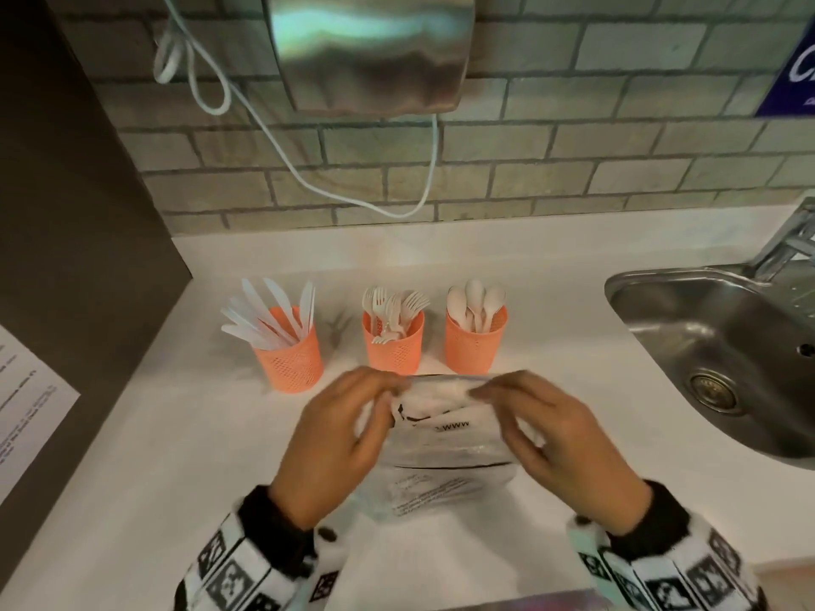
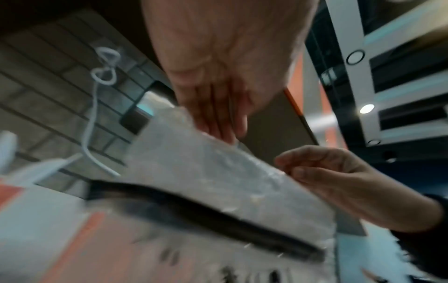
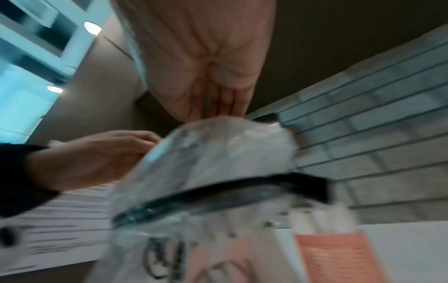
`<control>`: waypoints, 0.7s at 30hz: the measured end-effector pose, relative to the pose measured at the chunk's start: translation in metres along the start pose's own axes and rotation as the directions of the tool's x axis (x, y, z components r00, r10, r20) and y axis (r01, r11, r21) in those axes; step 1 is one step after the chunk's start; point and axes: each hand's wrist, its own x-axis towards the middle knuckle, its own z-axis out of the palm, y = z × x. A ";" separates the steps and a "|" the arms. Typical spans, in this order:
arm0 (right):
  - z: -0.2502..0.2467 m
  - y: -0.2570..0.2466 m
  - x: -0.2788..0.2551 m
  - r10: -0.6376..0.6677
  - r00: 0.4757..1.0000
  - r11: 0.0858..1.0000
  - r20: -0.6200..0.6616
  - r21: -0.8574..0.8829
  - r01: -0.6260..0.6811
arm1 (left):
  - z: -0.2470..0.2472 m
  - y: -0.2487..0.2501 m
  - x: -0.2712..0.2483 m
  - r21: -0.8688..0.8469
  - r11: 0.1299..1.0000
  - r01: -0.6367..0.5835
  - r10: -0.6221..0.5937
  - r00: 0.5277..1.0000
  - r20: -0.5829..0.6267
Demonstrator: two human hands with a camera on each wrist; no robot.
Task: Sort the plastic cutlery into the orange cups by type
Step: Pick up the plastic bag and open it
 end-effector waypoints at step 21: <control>0.055 0.063 -0.035 -0.148 0.929 0.987 0.339 0.116 0.115 | 0.026 -0.083 -0.011 0.219 0.973 0.073 -0.189 0.796 0.575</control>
